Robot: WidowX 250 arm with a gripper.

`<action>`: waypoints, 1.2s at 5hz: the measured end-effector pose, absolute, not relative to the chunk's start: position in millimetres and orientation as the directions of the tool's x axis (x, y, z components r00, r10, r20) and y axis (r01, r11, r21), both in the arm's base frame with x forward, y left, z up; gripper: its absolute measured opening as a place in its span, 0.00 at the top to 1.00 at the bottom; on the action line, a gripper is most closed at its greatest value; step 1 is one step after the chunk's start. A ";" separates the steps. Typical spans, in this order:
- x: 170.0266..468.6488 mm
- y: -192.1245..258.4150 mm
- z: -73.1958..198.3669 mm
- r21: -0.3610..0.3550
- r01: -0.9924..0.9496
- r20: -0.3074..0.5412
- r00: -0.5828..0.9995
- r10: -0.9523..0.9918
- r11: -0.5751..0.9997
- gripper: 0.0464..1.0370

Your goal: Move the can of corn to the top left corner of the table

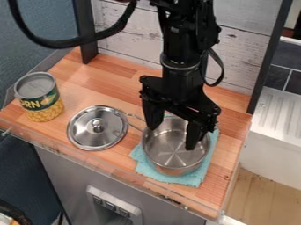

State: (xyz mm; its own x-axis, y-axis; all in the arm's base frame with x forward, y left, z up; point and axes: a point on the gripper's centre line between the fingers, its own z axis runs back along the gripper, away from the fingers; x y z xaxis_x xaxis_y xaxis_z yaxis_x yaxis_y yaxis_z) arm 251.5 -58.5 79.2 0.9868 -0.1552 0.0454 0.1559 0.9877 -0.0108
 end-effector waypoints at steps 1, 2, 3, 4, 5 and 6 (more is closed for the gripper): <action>247.3 -56.8 71.9 -0.009 0.159 0.018 0.987 -0.158 0.987 0.04; 225.1 -4.1 68.0 -0.005 0.089 0.019 0.996 -0.089 0.996 0.04; 200.3 42.5 70.2 -0.008 0.054 0.049 0.997 -0.054 0.998 0.04; 180.1 91.8 70.1 0.019 0.061 0.053 0.997 -0.062 0.998 0.04; 172.6 138.7 63.7 -0.006 0.057 -0.001 0.998 -0.057 0.998 0.04; 179.9 179.6 60.0 -0.014 0.096 -0.017 0.995 -0.096 0.995 0.04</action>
State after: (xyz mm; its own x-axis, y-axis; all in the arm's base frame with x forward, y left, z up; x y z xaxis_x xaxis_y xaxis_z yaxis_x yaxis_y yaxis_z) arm 179.9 179.6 60.0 0.9952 -0.0961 -0.0167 0.0959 0.9953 -0.0141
